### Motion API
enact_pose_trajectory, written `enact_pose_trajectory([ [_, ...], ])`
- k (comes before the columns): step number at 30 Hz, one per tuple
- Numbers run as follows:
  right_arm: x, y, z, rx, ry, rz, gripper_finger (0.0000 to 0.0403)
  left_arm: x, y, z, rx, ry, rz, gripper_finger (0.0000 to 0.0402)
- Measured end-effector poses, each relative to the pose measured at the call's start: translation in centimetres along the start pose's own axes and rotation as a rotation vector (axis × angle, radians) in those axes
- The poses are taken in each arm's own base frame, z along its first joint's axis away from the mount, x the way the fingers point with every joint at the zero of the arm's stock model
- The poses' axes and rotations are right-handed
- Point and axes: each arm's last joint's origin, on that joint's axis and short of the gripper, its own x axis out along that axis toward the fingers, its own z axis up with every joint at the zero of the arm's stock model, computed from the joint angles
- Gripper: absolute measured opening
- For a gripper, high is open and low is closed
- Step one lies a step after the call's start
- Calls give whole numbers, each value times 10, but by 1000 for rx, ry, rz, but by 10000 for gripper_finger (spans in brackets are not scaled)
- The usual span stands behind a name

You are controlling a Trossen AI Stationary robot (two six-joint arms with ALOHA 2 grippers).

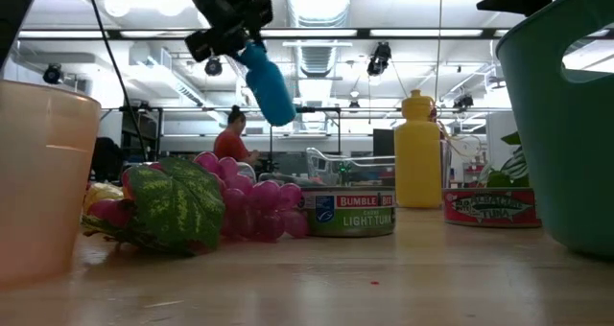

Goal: Pick & Place Food Item
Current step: Put the blue water bottle into the transparent bin

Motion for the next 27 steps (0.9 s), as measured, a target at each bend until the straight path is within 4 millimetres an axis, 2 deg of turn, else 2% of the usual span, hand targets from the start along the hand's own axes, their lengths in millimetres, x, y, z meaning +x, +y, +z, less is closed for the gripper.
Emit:
enact_pose_trajectory([
  [2, 0, 0, 0, 0, 0, 0, 329, 0, -3, 0, -143, 22, -44, 211],
  [4, 0, 0, 0, 0, 0, 0, 329, 1, -9, 1, -193, 30, -90, 211],
  [14, 0, 0, 0, 0, 0, 0, 329, 10, -51, 0, -147, -53, -402, 211],
  [18, 0, 0, 0, 0, 0, 0, 329, 22, -56, -2, -117, -33, -447, 211],
  [27, 0, 0, 0, 0, 0, 0, 329, 57, -54, -21, -179, 135, -390, 211],
])
